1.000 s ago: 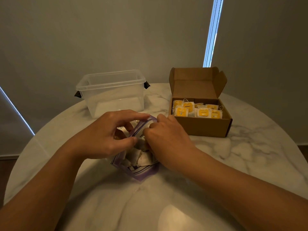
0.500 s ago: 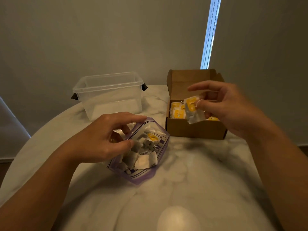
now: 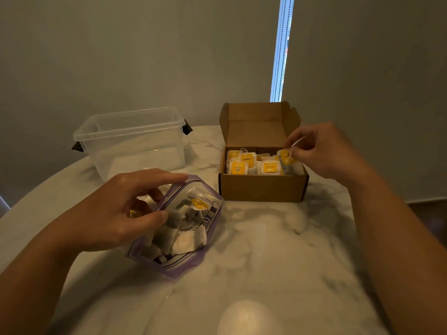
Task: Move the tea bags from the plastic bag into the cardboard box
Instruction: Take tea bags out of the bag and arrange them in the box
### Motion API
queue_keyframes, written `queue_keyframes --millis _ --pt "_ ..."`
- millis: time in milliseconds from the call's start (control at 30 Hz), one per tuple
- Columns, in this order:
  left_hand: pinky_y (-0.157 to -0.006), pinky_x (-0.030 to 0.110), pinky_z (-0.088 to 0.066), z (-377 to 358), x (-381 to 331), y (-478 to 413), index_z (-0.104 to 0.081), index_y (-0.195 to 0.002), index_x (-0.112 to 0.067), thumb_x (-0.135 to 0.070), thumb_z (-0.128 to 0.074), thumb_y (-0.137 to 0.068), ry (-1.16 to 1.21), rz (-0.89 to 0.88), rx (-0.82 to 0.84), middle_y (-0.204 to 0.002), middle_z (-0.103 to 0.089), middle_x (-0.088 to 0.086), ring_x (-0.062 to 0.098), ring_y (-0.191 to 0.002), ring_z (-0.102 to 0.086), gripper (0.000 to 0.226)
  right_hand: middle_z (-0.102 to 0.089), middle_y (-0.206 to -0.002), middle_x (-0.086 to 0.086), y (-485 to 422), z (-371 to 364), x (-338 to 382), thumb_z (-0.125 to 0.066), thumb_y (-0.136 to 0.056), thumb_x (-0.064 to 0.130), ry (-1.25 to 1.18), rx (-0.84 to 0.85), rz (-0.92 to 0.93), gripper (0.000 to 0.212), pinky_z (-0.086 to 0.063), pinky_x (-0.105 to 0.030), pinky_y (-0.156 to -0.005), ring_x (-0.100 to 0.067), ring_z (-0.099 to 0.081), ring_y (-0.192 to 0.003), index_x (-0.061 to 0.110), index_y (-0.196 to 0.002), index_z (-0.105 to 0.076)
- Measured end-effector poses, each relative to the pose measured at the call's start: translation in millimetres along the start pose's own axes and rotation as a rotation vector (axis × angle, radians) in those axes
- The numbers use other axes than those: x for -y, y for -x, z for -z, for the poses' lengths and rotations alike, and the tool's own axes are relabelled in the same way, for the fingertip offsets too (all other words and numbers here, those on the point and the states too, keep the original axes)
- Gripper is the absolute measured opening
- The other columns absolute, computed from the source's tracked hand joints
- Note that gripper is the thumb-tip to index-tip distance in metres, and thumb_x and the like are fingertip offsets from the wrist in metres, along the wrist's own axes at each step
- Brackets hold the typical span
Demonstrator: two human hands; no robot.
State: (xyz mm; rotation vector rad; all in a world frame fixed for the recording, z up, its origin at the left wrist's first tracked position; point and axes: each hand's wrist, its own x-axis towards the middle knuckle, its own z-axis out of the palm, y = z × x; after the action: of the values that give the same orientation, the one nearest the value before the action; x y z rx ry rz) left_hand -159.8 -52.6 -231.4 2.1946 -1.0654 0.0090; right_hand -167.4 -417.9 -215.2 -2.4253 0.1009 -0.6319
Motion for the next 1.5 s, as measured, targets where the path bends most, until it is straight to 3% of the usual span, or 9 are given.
queue_keyframes --millis 300,433,533,767,900,1033,1200,1400,1500 --pt "-0.068 0.037 -0.059 0 0 -1 -0.053 -0.134 -0.045 -0.043 -0.058 -0.077 0.019 -0.019 -0.001 -0.124 -0.060 -0.010 0.024 -0.099 -0.061 0.057 -0.071 -0.094 0.000 -10 -11 -10 -0.076 -0.082 0.017 0.235 -0.013 -0.054 0.012 -0.036 -0.019 -0.057 -0.009 -0.055 -0.077 0.018 -0.094 -0.075" --pt "-0.070 0.036 -0.059 0 -2 0 -0.053 -0.135 -0.042 -0.042 -0.058 -0.077 0.009 -0.006 -0.001 -0.122 -0.060 -0.009 0.021 -0.100 -0.060 0.058 -0.060 -0.079 0.011 1 -6 3 -0.076 -0.082 0.019 0.184 -0.122 0.021 0.013 -0.038 -0.023 -0.066 -0.009 -0.056 -0.078 0.019 -0.095 -0.075" --pt "-0.071 0.034 -0.059 0 -3 1 -0.053 -0.136 -0.040 -0.042 -0.058 -0.077 -0.001 0.002 -0.006 -0.122 -0.060 -0.010 0.020 -0.100 -0.060 0.059 -0.055 -0.073 0.019 15 -5 21 -0.078 -0.080 0.018 0.133 -0.146 0.122 0.013 -0.036 -0.012 -0.057 -0.002 -0.056 -0.069 0.021 -0.093 -0.075" --pt "-0.071 0.033 -0.059 1 -5 2 -0.053 -0.137 -0.037 -0.042 -0.056 -0.077 -0.012 0.014 -0.028 -0.120 -0.060 -0.014 0.017 -0.098 -0.060 0.059 -0.067 -0.079 0.018 63 -34 89 -0.077 -0.082 0.021 -0.124 0.189 0.446 0.011 -0.045 -0.007 -0.060 0.002 -0.061 -0.070 0.026 -0.091 -0.075" --pt "-0.073 0.034 -0.060 0 -5 1 -0.051 -0.137 -0.038 -0.044 -0.056 -0.078 -0.027 0.011 -0.030 -0.120 -0.059 -0.018 0.015 -0.098 -0.062 0.060 -0.069 -0.095 0.003 81 -70 108 -0.072 -0.086 0.025 0.181 0.338 0.663 0.022 -0.054 -0.027 -0.067 -0.010 -0.061 -0.082 0.020 -0.107 -0.073" --pt "-0.073 0.030 -0.059 -1 -5 1 -0.051 -0.137 -0.040 -0.044 -0.057 -0.077 -0.031 0.010 -0.035 -0.121 -0.059 -0.018 0.015 -0.099 -0.062 0.061 -0.067 -0.079 -0.007 84 -90 119 -0.088 -0.066 0.022 0.535 0.235 0.816 0.030 -0.038 -0.031 -0.054 -0.024 -0.056 -0.072 0.014 -0.090 -0.074" --pt "-0.070 0.025 -0.057 -2 -5 0 -0.051 -0.137 -0.039 -0.044 -0.057 -0.076 -0.029 0.002 -0.031 -0.121 -0.060 -0.015 0.015 -0.098 -0.062 0.061 -0.057 -0.118 -0.013 89 -94 131 -0.059 -0.094 0.024 0.681 0.257 0.766 0.031 -0.028 -0.036 -0.074 -0.029 -0.045 -0.108 0.013 -0.124 -0.058" --pt "-0.070 0.028 -0.058 -2 -5 1 -0.052 -0.136 -0.040 -0.042 -0.057 -0.077 -0.034 0.004 -0.033 -0.121 -0.060 -0.016 0.016 -0.097 -0.062 0.060 -0.059 -0.117 -0.011 87 -85 131 -0.059 -0.094 0.022 0.575 0.264 0.714 0.032 -0.031 -0.033 -0.073 -0.025 -0.047 -0.103 0.014 -0.125 -0.059" --pt "-0.071 0.030 -0.059 0 -5 0 -0.052 -0.136 -0.041 -0.045 -0.057 -0.076 -0.029 0.018 -0.034 -0.121 -0.060 -0.019 0.015 -0.097 -0.063 0.061 -0.060 -0.108 -0.002 79 -73 122 -0.062 -0.093 0.016 0.432 0.254 0.677 0.025 -0.046 -0.026 -0.071 -0.016 -0.054 -0.094 0.018 -0.118 -0.063"
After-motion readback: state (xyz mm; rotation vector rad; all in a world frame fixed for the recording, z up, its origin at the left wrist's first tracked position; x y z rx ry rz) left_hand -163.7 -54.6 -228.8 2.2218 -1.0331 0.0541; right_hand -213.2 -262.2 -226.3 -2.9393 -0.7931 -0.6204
